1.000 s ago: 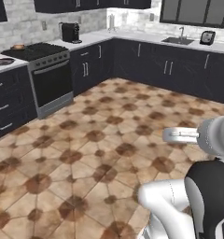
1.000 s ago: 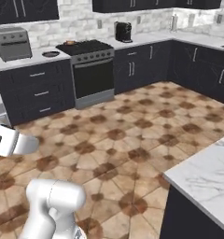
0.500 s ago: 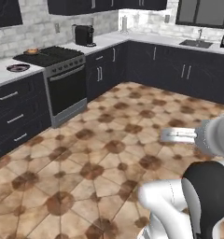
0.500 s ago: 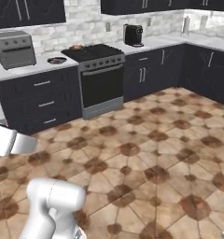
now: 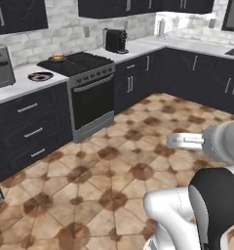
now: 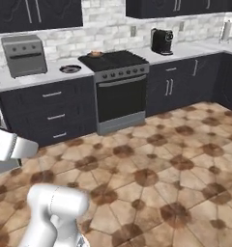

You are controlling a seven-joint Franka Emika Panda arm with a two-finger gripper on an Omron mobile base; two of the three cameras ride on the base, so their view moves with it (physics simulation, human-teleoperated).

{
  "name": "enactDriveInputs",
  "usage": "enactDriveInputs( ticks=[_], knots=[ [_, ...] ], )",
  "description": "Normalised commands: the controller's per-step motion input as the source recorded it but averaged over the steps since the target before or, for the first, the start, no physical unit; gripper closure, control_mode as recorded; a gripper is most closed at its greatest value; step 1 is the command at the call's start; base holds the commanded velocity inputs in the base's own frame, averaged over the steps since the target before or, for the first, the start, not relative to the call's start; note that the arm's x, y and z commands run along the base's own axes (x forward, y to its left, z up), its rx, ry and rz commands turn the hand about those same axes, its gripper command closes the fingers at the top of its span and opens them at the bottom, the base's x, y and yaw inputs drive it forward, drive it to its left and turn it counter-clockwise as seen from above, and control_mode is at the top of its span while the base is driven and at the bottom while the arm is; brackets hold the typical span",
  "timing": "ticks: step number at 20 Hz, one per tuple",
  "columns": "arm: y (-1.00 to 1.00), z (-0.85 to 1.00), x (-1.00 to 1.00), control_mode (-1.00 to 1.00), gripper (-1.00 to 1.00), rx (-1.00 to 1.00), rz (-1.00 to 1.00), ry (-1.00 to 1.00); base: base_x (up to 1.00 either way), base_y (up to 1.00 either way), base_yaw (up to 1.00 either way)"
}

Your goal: Place the cold items (eggplant and bell pepper) from the fridge in one tupperware on the dining counter. Place the warm items (hot dog and kebab skewer) in the stove area in another tupperware.

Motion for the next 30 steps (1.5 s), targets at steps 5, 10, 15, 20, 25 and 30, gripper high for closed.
enactDriveInputs(
  ticks=[5, 10, 15, 20, 25, 30],
  knots=[
    [0.00, 0.00, 0.00, 1.00, -1.00, 0.00, 0.00, 0.00, 1.00, -0.27, 0.32],
    [0.00, 0.00, 0.00, 1.00, -1.00, 0.00, 0.00, 0.00, 1.00, -0.45, 0.28],
    [0.00, 0.00, 0.00, 1.00, -1.00, 0.00, 0.00, 0.00, 1.00, -0.48, 0.28],
    [0.00, 0.00, 0.00, 1.00, -1.00, 0.00, 0.00, 0.00, 1.00, -0.48, 0.30],
    [0.00, 0.00, 0.00, 1.00, -1.00, 0.00, 0.00, 0.00, 1.00, -0.51, 0.29],
    [0.00, 0.00, 0.00, 1.00, -1.00, 0.00, 0.00, 0.00, 1.00, -0.44, 0.29]
  ],
)
